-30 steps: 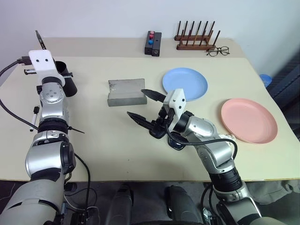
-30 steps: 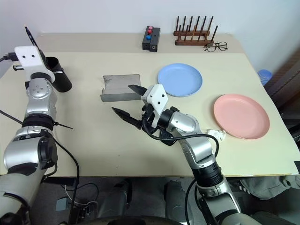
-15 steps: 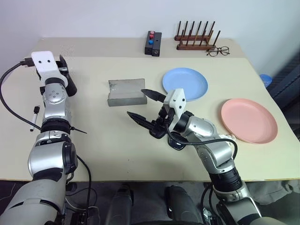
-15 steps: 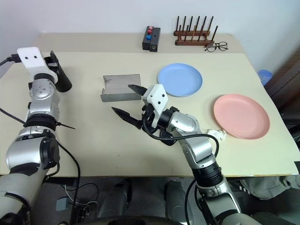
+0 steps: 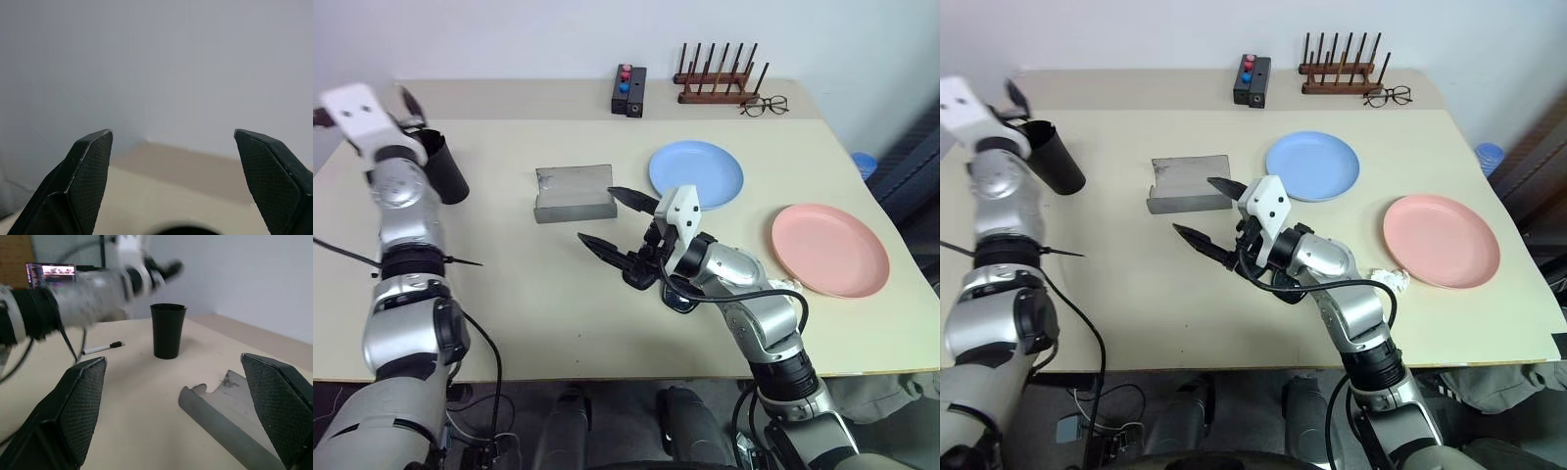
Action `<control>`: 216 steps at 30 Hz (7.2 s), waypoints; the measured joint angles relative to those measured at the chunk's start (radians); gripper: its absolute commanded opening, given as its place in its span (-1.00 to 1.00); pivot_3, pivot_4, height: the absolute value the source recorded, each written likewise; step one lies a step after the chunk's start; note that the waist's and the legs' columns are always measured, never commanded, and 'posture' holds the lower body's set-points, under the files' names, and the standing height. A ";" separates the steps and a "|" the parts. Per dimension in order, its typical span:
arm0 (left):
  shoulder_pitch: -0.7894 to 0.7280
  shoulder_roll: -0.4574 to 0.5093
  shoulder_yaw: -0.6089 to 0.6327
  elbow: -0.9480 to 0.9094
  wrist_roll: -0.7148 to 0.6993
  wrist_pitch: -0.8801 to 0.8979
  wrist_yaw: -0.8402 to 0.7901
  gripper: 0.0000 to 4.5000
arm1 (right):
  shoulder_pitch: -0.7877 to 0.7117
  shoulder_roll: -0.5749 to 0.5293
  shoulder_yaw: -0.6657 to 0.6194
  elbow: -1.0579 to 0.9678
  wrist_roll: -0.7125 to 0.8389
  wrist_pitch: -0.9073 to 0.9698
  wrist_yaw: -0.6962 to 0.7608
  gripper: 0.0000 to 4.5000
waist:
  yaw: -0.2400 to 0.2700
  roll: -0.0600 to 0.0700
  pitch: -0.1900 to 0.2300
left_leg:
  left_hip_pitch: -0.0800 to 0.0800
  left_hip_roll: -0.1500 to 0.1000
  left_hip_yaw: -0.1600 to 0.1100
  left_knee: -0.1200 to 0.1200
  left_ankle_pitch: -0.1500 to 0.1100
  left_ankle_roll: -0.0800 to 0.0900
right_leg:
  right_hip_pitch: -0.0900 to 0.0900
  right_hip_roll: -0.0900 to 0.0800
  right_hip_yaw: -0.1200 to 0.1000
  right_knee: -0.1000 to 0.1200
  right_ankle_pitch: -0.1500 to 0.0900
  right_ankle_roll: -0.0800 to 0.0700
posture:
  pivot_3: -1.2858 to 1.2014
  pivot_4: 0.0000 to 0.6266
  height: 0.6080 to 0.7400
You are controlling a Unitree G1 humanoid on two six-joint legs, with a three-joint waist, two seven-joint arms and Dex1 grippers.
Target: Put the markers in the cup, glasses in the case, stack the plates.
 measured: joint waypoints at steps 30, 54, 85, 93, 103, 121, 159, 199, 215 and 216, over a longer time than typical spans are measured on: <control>0.236 0.187 0.024 -0.157 -0.121 1.171 -0.187 0.90 | 0.032 -0.021 -0.003 0.032 -0.011 -0.021 0.004 1.00 | 0.008 -0.002 -0.001 | 0.002 0.000 -0.001 0.000 0.001 -0.002 | 0.001 0.000 0.000 0.001 0.000 -0.001 | 0.03 -0.52 1.00; 0.326 0.089 0.072 -0.252 -0.015 0.732 -0.077 -0.98 | 0.031 -0.023 -0.004 0.027 -0.017 -0.021 0.008 1.00 | 0.011 -0.004 -0.001 | 0.000 0.000 -0.001 0.000 0.002 -0.004 | 0.000 0.000 0.000 0.000 0.000 -0.001 | 0.03 -0.52 1.00; -0.114 -0.020 -0.145 0.378 0.150 -0.170 -0.109 -0.98 | -0.045 0.042 -0.029 0.096 -0.034 -0.104 -0.055 1.00 | 0.031 -0.005 -0.001 | -0.001 0.000 0.000 -0.001 0.003 -0.004 | -0.001 0.000 -0.001 -0.002 0.001 -0.001 | 0.03 -0.52 1.00; -0.108 -0.034 -0.156 0.396 0.157 -0.185 -0.104 -0.98 | -0.045 0.043 -0.029 0.096 -0.027 -0.106 -0.053 1.00 | 0.031 -0.005 -0.001 | -0.001 0.000 -0.001 -0.001 0.003 -0.004 | -0.001 0.000 -0.001 -0.002 0.001 -0.001 | 0.03 -0.52 1.00; -0.100 -0.050 -0.163 0.397 0.165 -0.185 -0.091 0.11 | -0.045 0.043 -0.029 0.096 -0.026 -0.108 -0.047 1.00 | 0.031 -0.005 -0.001 | -0.001 0.000 -0.001 -0.001 0.003 -0.004 | -0.001 0.000 -0.001 -0.002 0.001 -0.001 | 0.03 -0.52 1.00; -0.059 -0.137 -0.228 0.004 -0.015 0.001 -0.490 0.67 | -0.039 0.032 -0.029 0.086 -0.026 -0.107 -0.046 1.00 | 0.033 -0.004 -0.001 | -0.002 0.000 -0.001 -0.001 0.003 -0.005 | 0.000 0.000 -0.001 -0.002 0.001 -0.001 | 0.03 -0.52 1.00; -0.208 -0.072 -0.684 0.317 0.257 0.323 -1.384 -0.98 | 0.214 -0.525 -0.279 -0.075 0.033 0.055 0.217 1.00 | 0.010 -0.004 0.000 | -0.003 0.000 -0.001 0.000 0.003 -0.004 | -0.001 0.000 -0.001 -0.003 0.000 -0.001 | 0.03 -0.52 1.00; 0.454 0.251 -0.460 -0.760 -0.116 0.534 -1.491 0.11 | 0.157 -0.526 -0.047 -0.150 -0.132 0.316 0.122 1.00 | 0.027 -0.002 0.000 | -0.002 0.001 -0.001 0.002 0.002 -0.002 | 0.000 0.000 0.000 -0.002 -0.002 -0.005 | 0.03 -0.52 1.00; 0.837 0.190 -0.285 -0.993 -0.238 0.521 -1.273 0.11 | 0.013 -0.488 0.118 -0.270 -0.258 0.648 -0.043 1.00 | 0.034 -0.002 0.000 | -0.003 0.001 0.000 0.003 0.002 -0.002 | -0.001 0.000 0.000 -0.004 -0.001 -0.008 | 0.03 -0.52 1.00; 0.845 0.189 -0.283 -0.997 -0.243 0.514 -1.268 0.11 | 0.007 -0.490 0.126 -0.274 -0.270 0.660 -0.051 1.00 | 0.034 -0.002 0.000 | -0.003 0.001 0.000 0.003 0.002 -0.002 | -0.001 0.000 0.000 -0.004 -0.001 -0.008 | 0.03 -0.52 1.00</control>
